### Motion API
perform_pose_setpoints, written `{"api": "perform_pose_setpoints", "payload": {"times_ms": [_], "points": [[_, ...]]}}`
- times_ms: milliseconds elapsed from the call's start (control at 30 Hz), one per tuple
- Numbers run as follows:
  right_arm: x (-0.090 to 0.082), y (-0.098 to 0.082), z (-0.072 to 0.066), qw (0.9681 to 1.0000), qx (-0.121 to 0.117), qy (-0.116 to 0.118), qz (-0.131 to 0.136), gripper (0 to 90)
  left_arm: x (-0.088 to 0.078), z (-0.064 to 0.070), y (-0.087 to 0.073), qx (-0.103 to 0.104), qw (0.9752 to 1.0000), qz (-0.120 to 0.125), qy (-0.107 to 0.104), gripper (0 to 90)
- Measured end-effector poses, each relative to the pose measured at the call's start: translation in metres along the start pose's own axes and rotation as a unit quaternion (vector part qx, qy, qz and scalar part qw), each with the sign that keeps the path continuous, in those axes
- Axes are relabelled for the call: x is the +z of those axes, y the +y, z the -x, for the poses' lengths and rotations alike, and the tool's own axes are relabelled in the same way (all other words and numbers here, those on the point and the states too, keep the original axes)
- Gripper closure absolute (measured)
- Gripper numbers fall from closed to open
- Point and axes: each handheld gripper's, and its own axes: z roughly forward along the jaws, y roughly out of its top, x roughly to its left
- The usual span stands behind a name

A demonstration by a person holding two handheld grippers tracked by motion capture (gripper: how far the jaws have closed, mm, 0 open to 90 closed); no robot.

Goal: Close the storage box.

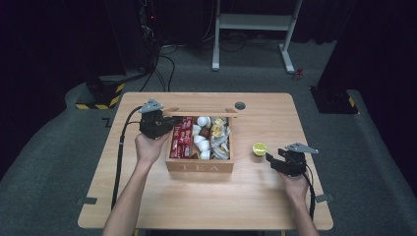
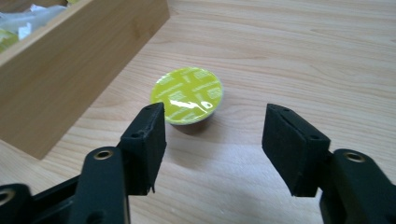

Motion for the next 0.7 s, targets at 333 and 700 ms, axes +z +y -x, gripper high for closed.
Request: {"api": "perform_pose_setpoints", "payload": {"times_ms": [333, 700], "points": [[-0.004, -0.014, 0.009, 0.9996, 0.0, -0.025, -0.013, 42.1, 0.0, 0.001, -0.001, 0.0, 1.0, -0.002, 0.001, 90.0], [-0.002, -0.025, 0.013, 0.9982, -0.012, -0.045, -0.038, 41.0, -0.001, 0.002, -0.004, -0.001, 1.0, -0.004, -0.002, 90.0]]}}
